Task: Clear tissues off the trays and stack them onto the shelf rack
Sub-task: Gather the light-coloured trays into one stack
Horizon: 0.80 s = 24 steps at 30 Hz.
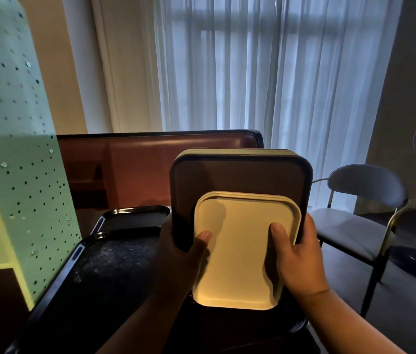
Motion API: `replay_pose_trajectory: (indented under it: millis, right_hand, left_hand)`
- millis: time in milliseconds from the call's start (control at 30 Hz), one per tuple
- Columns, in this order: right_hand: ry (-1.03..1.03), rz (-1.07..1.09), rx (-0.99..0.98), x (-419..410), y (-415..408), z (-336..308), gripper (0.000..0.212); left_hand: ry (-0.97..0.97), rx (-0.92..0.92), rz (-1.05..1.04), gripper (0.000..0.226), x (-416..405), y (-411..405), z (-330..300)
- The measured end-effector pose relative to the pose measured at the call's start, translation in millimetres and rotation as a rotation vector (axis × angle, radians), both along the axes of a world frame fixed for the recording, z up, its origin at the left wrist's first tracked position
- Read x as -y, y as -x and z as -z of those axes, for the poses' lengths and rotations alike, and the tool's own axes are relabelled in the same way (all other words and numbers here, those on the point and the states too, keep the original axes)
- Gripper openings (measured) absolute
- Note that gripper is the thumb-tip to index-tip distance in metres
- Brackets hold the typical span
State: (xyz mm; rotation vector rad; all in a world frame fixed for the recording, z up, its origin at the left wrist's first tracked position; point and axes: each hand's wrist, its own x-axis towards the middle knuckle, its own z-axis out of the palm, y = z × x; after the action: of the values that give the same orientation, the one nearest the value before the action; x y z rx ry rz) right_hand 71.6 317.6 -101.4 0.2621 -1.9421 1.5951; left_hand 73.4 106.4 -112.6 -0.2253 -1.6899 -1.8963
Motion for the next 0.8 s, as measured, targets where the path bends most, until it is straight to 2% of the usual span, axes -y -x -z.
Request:
replay_pose_trajectory:
  millis: [200, 300, 433, 567, 700, 800]
  right_hand:
    - [-0.004, 0.029, -0.005, -3, 2, 0, 0.061]
    - [-0.005, 0.026, 0.02, -5, 2, 8, 0.058]
    - [0.011, 0.019, 0.083, -1, -2, 24, 0.058]
    - [-0.013, -0.017, 0.164, -6, -3, 38, 0.056]
    - [-0.089, -0.107, 0.27, -16, -6, 50, 0.063]
    - [-0.159, -0.125, 0.293, -20, -6, 45, 0.061]
  left_hand:
    - [0.031, -0.003, -0.003, 0.047, -1, 2, 4]
    - [0.052, 0.001, 0.018, 0.03, 0, 1, 9]
    - [-0.035, 0.062, 0.057, 0.057, 1, 4, 20]
    - [-0.017, 0.072, 0.053, 0.065, 1, 4, 17]
    - [0.11, 0.101, 0.035, 0.037, 9, 6, 26]
    - [0.188, 0.142, 0.08, 0.037, 15, 6, 33]
